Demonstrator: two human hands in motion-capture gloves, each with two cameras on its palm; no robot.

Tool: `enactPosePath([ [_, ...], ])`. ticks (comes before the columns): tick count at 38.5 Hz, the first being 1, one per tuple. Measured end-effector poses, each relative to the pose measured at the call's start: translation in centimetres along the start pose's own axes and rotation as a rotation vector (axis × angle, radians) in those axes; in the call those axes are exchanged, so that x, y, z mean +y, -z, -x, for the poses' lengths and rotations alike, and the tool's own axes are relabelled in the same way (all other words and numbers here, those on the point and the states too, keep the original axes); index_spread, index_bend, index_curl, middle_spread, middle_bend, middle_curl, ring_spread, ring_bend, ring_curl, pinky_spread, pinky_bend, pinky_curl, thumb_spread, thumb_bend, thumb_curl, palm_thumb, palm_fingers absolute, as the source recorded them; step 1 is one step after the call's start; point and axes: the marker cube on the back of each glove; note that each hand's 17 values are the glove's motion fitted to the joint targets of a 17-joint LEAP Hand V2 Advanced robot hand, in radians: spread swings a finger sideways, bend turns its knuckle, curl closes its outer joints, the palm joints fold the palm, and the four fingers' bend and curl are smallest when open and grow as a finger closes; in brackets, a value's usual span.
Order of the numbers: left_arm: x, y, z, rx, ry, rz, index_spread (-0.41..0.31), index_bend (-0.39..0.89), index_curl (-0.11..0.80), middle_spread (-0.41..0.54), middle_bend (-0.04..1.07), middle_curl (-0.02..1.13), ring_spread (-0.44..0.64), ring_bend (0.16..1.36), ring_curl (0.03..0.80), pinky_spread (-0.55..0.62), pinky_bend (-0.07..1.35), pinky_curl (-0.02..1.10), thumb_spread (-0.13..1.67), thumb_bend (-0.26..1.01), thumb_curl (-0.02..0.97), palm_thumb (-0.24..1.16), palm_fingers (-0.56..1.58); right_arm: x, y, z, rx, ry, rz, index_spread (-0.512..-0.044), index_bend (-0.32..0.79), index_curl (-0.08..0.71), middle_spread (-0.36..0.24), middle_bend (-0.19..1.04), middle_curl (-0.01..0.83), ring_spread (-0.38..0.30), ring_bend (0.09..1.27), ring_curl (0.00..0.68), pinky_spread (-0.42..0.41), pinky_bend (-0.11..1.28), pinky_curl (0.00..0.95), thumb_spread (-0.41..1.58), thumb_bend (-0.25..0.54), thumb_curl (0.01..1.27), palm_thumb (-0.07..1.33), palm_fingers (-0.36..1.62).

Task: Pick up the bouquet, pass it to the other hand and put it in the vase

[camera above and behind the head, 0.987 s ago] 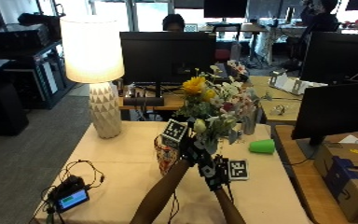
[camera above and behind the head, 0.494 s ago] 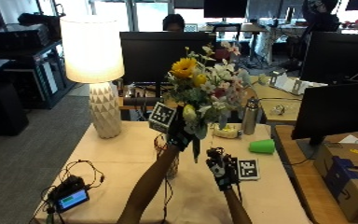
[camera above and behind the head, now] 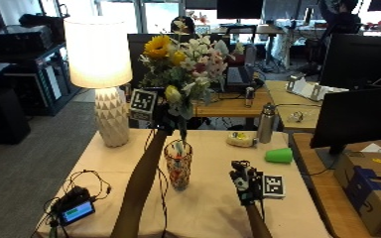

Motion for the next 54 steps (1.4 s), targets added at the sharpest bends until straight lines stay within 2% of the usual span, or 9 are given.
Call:
enactPosePath([
  [6,-1.4,3.0,5.4,0.000,0.048,-0.049,-0.282,0.17,0.424,-0.316,0.43,0.56,-0.35,0.71,0.460,-0.38,0.51,0.42,0.27,-0.03,0.734,0.95,1.23,0.2,-0.2,-0.7,-0.010,0.031,0.028,-0.298,0.13,0.369,-0.154,0.35,0.455,-0.146,0.49,0.381,0.101,0.47,0.365,0.99,-0.021,0.59,0.86,0.92],
  [16,0.6,3.0,16.4,0.065,0.279,-0.061,-0.283,0.17,0.442,-0.316,0.44,0.57,-0.34,0.67,0.458,-0.36,0.47,0.42,0.28,-0.04,0.748,0.94,1.19,-0.4,0.5,-3.3,0.135,0.118,0.030,-0.300,0.14,0.360,-0.155,0.31,0.447,-0.139,0.43,0.378,0.139,0.40,0.355,1.00,-0.021,0.57,0.86,0.93],
  [23,3.0,2.5,22.3,0.074,0.392,-0.039,-0.266,0.17,0.455,-0.304,0.42,0.57,-0.33,0.60,0.443,-0.29,0.32,0.39,0.47,-0.04,0.718,0.89,1.07,0.1,-0.2,-2.2,0.076,0.031,0.030,-0.302,0.14,0.356,-0.153,0.29,0.445,-0.138,0.39,0.377,0.170,0.36,0.350,1.01,-0.022,0.56,0.86,0.93],
  [26,4.3,2.7,23.8,0.057,0.410,0.018,-0.255,0.19,0.464,-0.302,0.43,0.58,-0.33,0.57,0.441,-0.17,0.18,0.36,0.58,-0.06,0.687,0.83,0.94,-0.5,0.0,-2.8,0.141,0.162,0.047,-0.302,0.14,0.357,-0.152,0.28,0.445,-0.131,0.38,0.376,0.182,0.34,0.348,1.01,-0.021,0.56,0.86,0.93],
  [29,5.8,3.1,24.6,0.016,0.417,0.089,-0.222,0.15,0.459,-0.284,0.41,0.59,-0.29,0.52,0.442,-0.01,0.14,0.35,0.70,-0.07,0.639,0.75,0.74,-0.8,-0.3,-2.5,0.144,0.207,0.052,-0.302,0.14,0.357,-0.151,0.27,0.445,-0.129,0.36,0.377,0.197,0.32,0.345,1.02,-0.022,0.55,0.86,0.93],
  [33,7.5,4.2,25.8,-0.051,0.431,0.183,-0.132,0.09,0.420,-0.216,0.28,0.56,-0.18,0.53,0.444,0.18,0.20,0.36,0.77,-0.08,0.580,0.66,0.49,0.0,-1.4,-1.0,0.015,0.068,0.057,-0.303,0.14,0.357,-0.150,0.26,0.444,-0.123,0.35,0.378,0.221,0.30,0.343,1.02,-0.021,0.55,0.86,0.93],
  [39,10.2,8.8,25.4,-0.047,0.432,0.216,0.012,-0.02,0.316,-0.028,0.14,0.47,0.05,0.58,0.420,0.39,0.28,0.35,0.81,-0.10,0.498,0.50,0.16,-0.4,-2.0,-1.4,0.069,0.139,0.071,-0.302,0.14,0.355,-0.151,0.25,0.445,-0.119,0.33,0.378,0.242,0.27,0.340,1.02,-0.019,0.55,0.86,0.92],
  [47,12.6,15.9,23.1,0.013,0.323,0.074,0.085,0.04,0.227,0.129,0.18,0.41,0.24,0.67,0.394,0.52,0.40,0.36,0.82,-0.06,0.436,0.41,0.05,-0.1,-3.6,-0.6,0.027,0.032,0.082,-0.302,0.15,0.358,-0.148,0.25,0.448,-0.108,0.29,0.378,0.270,0.22,0.335,1.04,-0.020,0.54,0.85,0.91],
  [54,13.9,18.0,21.2,0.048,0.246,0.038,0.091,0.07,0.193,0.183,0.20,0.40,0.30,0.71,0.381,0.55,0.44,0.36,0.81,-0.05,0.401,0.36,0.02,-0.7,-4.5,-0.7,0.058,0.152,0.103,-0.303,0.16,0.366,-0.145,0.23,0.445,-0.100,0.26,0.377,0.290,0.19,0.332,1.04,-0.021,0.53,0.85,0.89],
])
